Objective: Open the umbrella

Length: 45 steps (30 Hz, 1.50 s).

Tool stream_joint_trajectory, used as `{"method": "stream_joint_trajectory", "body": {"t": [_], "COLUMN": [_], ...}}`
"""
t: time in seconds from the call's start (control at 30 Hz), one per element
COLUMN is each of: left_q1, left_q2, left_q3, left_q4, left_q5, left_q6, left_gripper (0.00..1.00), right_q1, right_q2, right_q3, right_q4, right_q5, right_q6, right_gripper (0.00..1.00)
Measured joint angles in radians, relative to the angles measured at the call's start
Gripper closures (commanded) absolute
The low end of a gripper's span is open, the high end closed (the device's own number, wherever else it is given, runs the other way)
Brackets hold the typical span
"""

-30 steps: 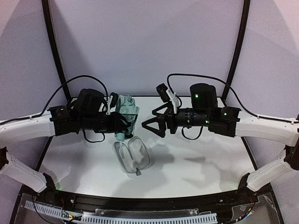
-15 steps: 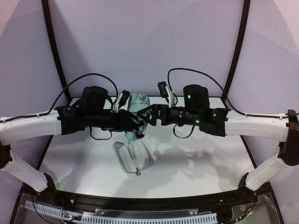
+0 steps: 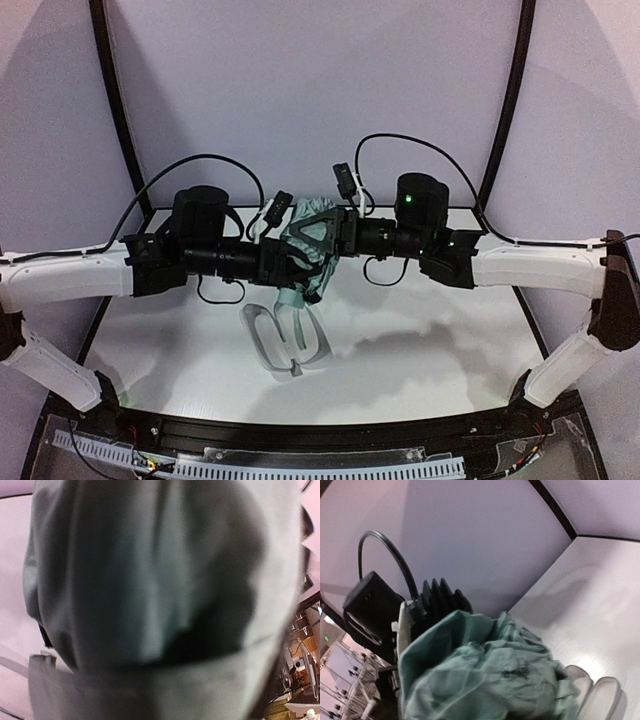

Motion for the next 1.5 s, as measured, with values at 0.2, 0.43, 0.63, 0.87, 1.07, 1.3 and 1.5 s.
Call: {"method": "stream_joint_trajectory", "body": {"t": [0.2, 0.43, 0.63, 0.87, 1.07, 1.3, 1.5], "left_q1": [0.000, -0.004, -0.004, -0.004, -0.005, -0.012, -0.014], "left_q2": [-0.011, -0.026, -0.130, -0.204, -0.159, -0.030, 0.014], "left_q3": [-0.001, -0.009, -0.092, -0.167, -0.166, -0.101, -0.079], "left_q4": [0.032, 0.048, 0.053, 0.051, 0.072, 0.101, 0.108], "left_q5": [0.012, 0.033, 0.022, -0.003, -0.021, 0.014, 0.039], "left_q6": [0.039, 0.044, 0.054, 0.064, 0.053, 0.052, 0.048], "left_gripper": [0.91, 0.08, 0.01, 0.08, 0.20, 0.40, 0.44], "right_q1": [-0.004, -0.006, -0.020, -0.042, -0.042, -0.042, -0.042], "right_q2": [-0.002, -0.022, -0.083, -0.165, -0.168, -0.168, -0.168], "right_q3": [-0.001, -0.027, -0.058, -0.051, -0.035, -0.029, -0.018], "right_q4": [0.073, 0.113, 0.074, -0.032, -0.155, -0.201, -0.205], "right_q5": [-0.040, -0.048, -0.003, 0.096, 0.186, 0.228, 0.257], "right_q6": [0.061, 0.053, 0.028, 0.046, 0.085, 0.125, 0.159], "right_gripper": [0.99, 1.00, 1.00, 1.00, 1.00, 1.00, 1.00]}}
